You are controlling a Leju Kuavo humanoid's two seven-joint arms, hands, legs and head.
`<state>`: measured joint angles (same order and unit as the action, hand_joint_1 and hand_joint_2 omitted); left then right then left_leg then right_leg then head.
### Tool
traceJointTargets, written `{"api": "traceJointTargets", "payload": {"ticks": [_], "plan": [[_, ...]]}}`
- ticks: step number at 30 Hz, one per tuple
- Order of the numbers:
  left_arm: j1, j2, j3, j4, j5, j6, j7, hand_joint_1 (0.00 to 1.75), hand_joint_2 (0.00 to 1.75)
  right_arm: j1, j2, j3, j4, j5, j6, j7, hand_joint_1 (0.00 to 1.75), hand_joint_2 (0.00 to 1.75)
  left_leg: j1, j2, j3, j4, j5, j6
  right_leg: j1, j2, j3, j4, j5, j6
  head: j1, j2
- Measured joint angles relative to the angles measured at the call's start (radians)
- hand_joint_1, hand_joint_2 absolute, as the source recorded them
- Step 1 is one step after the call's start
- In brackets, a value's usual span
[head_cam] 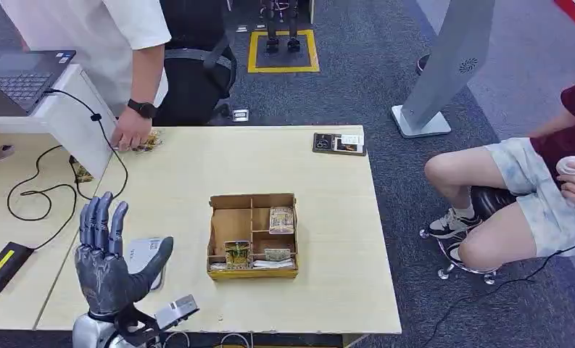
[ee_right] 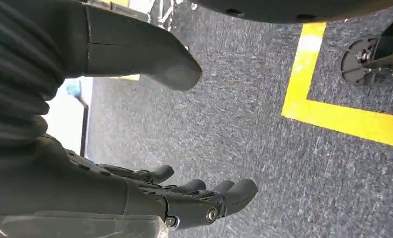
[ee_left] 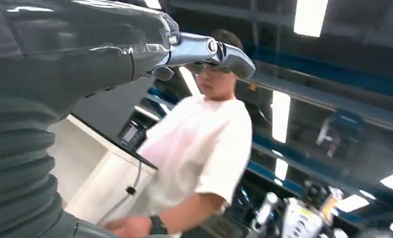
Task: Pass the card to the sensor for recognition and then transmit it.
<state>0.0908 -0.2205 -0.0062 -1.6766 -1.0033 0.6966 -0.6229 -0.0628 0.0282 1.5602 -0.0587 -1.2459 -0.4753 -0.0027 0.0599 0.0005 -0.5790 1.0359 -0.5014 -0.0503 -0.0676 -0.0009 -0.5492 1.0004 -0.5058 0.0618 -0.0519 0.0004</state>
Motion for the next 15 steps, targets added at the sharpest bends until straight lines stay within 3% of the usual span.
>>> {"api": "traceJointTargets", "payload": {"ticks": [10, 15], "plan": [[0.058, 0.093, -0.112, -0.003, -0.042, 0.000, 0.000, 0.00, 1.75, 0.000, -0.008, 0.000, 0.002, -0.003, 0.006, -0.010, 0.00, 1.75, 0.000, 0.000, 0.000, 0.000, 0.000, 0.000, 0.000, 0.000, 0.000, 0.000, 0.000, 0.000, 0.000, 0.000], [0.060, 0.099, -0.117, -0.003, -0.048, 0.000, 0.000, 0.00, 1.75, 0.001, -0.008, 0.000, 0.002, -0.003, 0.006, -0.012, 0.00, 1.75, 0.000, 0.000, 0.000, 0.000, 0.000, 0.000, 0.000, 0.000, 0.000, 0.000, 0.000, 0.000, 0.000, 0.000]]}}
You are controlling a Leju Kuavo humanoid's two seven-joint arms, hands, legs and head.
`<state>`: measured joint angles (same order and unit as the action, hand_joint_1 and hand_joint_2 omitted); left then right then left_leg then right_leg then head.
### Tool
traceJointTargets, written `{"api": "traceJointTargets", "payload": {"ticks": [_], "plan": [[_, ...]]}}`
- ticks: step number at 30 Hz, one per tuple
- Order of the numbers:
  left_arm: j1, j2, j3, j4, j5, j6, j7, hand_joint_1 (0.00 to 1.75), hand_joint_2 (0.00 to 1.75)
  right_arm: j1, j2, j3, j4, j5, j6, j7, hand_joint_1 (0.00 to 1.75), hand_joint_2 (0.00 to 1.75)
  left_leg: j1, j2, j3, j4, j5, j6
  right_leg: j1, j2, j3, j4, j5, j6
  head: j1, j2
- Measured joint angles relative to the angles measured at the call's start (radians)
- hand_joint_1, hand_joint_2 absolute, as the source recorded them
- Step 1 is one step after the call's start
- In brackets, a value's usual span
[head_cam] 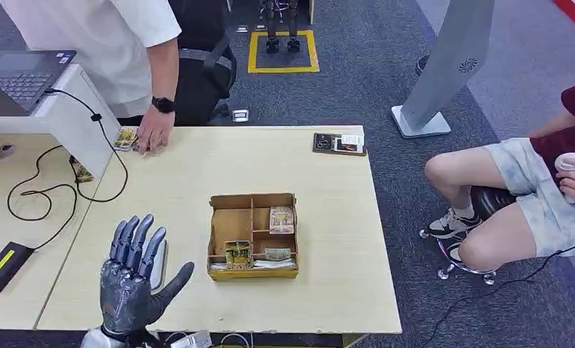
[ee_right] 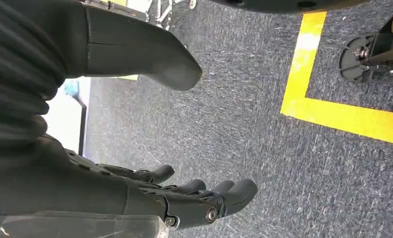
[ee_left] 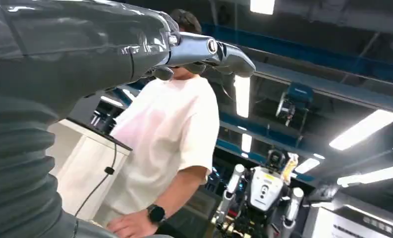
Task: Pass the card to the sensor for recognition and then transmit it.
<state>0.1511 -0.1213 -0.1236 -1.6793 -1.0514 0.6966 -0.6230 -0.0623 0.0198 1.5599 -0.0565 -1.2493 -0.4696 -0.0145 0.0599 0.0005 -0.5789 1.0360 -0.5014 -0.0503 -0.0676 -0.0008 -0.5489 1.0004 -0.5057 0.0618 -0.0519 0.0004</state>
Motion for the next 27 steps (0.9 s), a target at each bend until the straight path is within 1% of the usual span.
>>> {"api": "traceJointTargets", "payload": {"ticks": [4, 7, 11, 16, 22, 26, 27], "plan": [[0.002, 0.006, -0.006, 0.000, -0.003, 0.000, 0.000, 0.00, 1.75, 0.000, 0.000, 0.000, 0.000, 0.000, 0.000, 0.000, 0.00, 1.75, 0.000, 0.000, 0.000, 0.000, 0.000, 0.000, 0.000, 0.000, 0.000, 0.000, 0.000, 0.000, 0.000, 0.000], [0.004, 0.047, -0.075, 0.025, -0.012, 0.000, 0.005, 0.00, 1.75, 0.000, -0.006, 0.000, 0.000, 0.000, 0.001, -0.002, 0.00, 1.75, 0.000, 0.000, 0.000, 0.000, 0.000, 0.000, 0.000, 0.000, 0.000, 0.000, 0.000, 0.000, 0.000, 0.000], [-0.009, 0.066, -0.126, 0.060, -0.025, 0.000, 0.026, 0.00, 1.75, -0.001, -0.007, 0.000, 0.000, 0.002, 0.002, 0.000, 0.00, 1.75, 0.000, 0.000, 0.000, 0.000, 0.000, 0.000, 0.000, 0.000, 0.000, 0.000, 0.000, 0.000, 0.000, 0.000], [-0.060, 0.084, -0.201, 0.125, -0.049, 0.000, 0.103, 0.00, 1.75, -0.002, -0.009, 0.000, -0.001, 0.006, 0.003, 0.000, 0.00, 1.75, 0.000, 0.000, 0.000, 0.000, 0.000, 0.000, 0.000, 0.000, 0.000, 0.000, 0.000, 0.000, 0.000, 0.000], [-0.110, 0.098, -0.265, 0.193, -0.086, 0.000, 0.171, 0.00, 1.75, -0.003, -0.015, 0.000, -0.006, 0.024, 0.003, 0.006, 0.00, 1.75, 0.000, 0.000, 0.000, 0.000, 0.000, 0.000, 0.000, 0.000, 0.000, 0.000, 0.000, 0.000, 0.000, 0.000], [-0.153, 0.107, -0.321, 0.256, -0.148, 0.000, 0.258, 0.00, 1.75, -0.007, -0.019, 0.001, -0.013, 0.034, 0.003, 0.014, 0.00, 1.75, 0.000, 0.000, 0.000, 0.000, 0.000, 0.000, 0.000, 0.000, 0.000, 0.000, 0.000, 0.000, 0.000, 0.000], [-0.158, 0.107, -0.328, 0.262, -0.155, 0.000, 0.269, 0.00, 1.75, -0.007, -0.020, 0.001, -0.014, 0.037, 0.003, 0.015, 0.00, 1.75, 0.000, 0.000, 0.000, 0.000, 0.000, 0.000, 0.000, 0.000, 0.000, 0.000, 0.000, 0.000, 0.000, 0.000]]}}
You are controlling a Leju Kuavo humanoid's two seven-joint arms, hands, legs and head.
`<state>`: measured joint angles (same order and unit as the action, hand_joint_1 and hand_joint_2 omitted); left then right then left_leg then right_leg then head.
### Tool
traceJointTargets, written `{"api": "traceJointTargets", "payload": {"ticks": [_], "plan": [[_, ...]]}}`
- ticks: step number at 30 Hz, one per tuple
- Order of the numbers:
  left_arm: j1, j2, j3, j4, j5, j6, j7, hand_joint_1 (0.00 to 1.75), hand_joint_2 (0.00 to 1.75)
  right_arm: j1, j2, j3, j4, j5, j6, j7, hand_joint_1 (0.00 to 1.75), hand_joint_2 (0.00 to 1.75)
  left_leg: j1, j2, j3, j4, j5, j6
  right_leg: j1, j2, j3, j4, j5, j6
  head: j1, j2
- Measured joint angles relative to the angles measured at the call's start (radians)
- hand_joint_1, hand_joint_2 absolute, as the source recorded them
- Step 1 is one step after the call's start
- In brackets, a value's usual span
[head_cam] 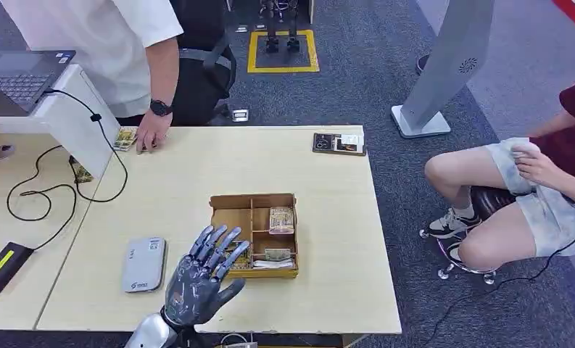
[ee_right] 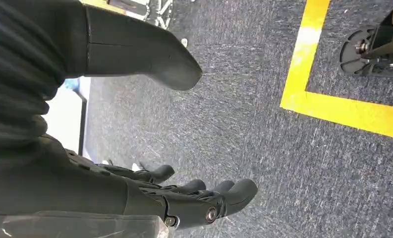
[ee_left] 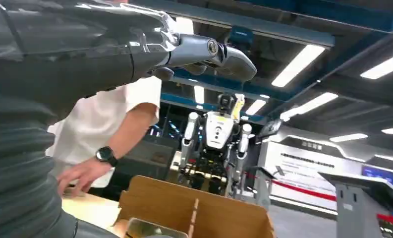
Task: Pass the card to the sensor for recognition and then transmit it.
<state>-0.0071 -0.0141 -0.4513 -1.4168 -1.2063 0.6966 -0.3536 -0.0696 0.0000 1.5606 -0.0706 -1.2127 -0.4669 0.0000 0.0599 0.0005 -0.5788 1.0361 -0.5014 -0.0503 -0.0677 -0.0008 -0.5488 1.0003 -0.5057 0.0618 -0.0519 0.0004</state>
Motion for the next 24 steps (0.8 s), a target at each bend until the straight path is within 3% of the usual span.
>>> {"api": "traceJointTargets", "payload": {"ticks": [10, 14, 20, 24], "plan": [[-0.023, 0.005, -0.024, 0.037, -0.019, 0.000, 0.032, 0.00, 1.75, 0.000, -0.004, 0.000, -0.005, 0.003, 0.000, 0.000, 0.00, 1.75, 0.000, 0.000, 0.000, 0.000, 0.000, 0.000, 0.000, 0.000, 0.000, 0.000, 0.000, 0.000, 0.000, 0.000], [-0.038, 0.004, -0.027, 0.050, -0.063, 0.001, 0.126, 0.00, 1.75, 0.000, -0.004, 0.000, -0.006, 0.006, -0.001, 0.006, 0.00, 1.75, 0.000, 0.000, 0.000, 0.000, 0.000, 0.000, 0.000, 0.000, 0.000, 0.000, 0.000, 0.000, 0.000, 0.000], [-0.096, 0.006, -0.075, 0.124, -0.119, 0.001, 0.325, 0.00, 1.75, -0.001, -0.004, 0.000, -0.008, 0.021, 0.000, 0.018, 0.00, 1.75, 0.000, 0.000, 0.000, 0.000, 0.000, 0.000, 0.000, 0.000, 0.000, 0.000, 0.000, 0.000, 0.000, 0.000], [-0.130, 0.007, -0.108, 0.161, -0.129, -0.016, 0.409, 0.00, 1.75, -0.001, -0.004, 0.000, -0.010, 0.021, 0.000, 0.021, 0.00, 1.75, 0.000, 0.000, 0.000, 0.000, 0.000, 0.000, 0.000, 0.000, 0.000, 0.000, 0.000, 0.000, 0.000, 0.000]]}}
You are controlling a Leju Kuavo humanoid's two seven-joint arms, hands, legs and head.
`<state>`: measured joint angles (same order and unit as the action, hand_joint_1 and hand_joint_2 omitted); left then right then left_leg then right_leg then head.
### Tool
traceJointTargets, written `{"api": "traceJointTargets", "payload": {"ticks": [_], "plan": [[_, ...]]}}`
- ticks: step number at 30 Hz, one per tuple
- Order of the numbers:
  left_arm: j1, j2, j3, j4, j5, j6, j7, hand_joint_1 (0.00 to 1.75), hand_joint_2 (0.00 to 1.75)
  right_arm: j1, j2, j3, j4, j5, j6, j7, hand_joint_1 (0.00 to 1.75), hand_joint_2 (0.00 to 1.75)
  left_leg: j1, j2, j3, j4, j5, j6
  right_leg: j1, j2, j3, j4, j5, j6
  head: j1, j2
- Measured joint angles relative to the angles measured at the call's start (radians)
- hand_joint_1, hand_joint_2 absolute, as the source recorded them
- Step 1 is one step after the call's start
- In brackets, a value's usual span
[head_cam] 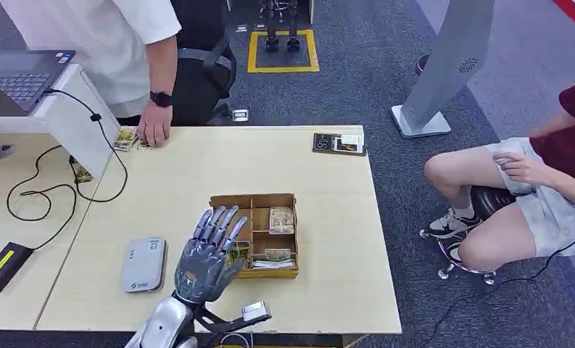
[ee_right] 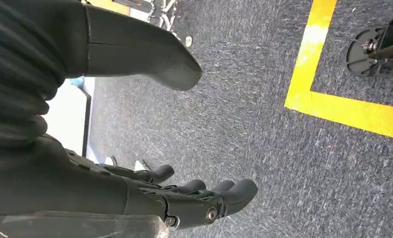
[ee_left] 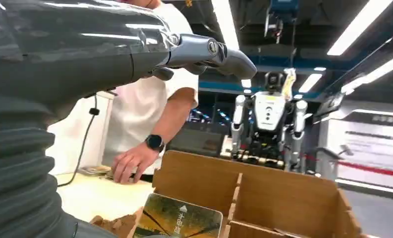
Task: Pass the card to the sensor for recognition and then transmit it.
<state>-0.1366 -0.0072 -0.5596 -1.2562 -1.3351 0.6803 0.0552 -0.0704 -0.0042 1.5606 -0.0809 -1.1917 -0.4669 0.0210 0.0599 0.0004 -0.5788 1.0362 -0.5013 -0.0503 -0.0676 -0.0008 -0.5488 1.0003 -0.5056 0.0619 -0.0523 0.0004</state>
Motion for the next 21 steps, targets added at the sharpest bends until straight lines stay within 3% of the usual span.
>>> {"api": "traceJointTargets", "payload": {"ticks": [3, 8, 21], "plan": [[-0.018, 0.002, -0.016, 0.016, -0.027, -0.032, 0.054, 0.00, 1.75, 0.000, 0.000, 0.000, 0.000, 0.000, 0.000, 0.001, 0.00, 1.75, 0.000, 0.000, 0.000, 0.000, 0.000, 0.000, 0.000, 0.000, 0.000, 0.000, 0.000, 0.000, 0.000, 0.000], [-0.028, 0.010, -0.029, 0.031, -0.045, -0.062, 0.085, 0.00, 1.75, 0.000, 0.000, 0.000, 0.000, -0.003, 0.005, 0.003, 0.00, 1.75, 0.000, 0.000, 0.000, 0.000, 0.000, 0.000, 0.000, 0.000, 0.000, 0.000, 0.000, 0.000, 0.000, 0.000], [-0.043, 0.024, -0.045, 0.042, -0.063, -0.083, 0.093, 0.00, 1.75, 0.000, 0.000, 0.000, 0.000, -0.005, 0.008, 0.002, 0.00, 1.75, 0.000, 0.000, 0.000, 0.000, 0.000, 0.000, 0.000, 0.000, 0.000, 0.000, 0.000, 0.000, 0.000, 0.000]]}}
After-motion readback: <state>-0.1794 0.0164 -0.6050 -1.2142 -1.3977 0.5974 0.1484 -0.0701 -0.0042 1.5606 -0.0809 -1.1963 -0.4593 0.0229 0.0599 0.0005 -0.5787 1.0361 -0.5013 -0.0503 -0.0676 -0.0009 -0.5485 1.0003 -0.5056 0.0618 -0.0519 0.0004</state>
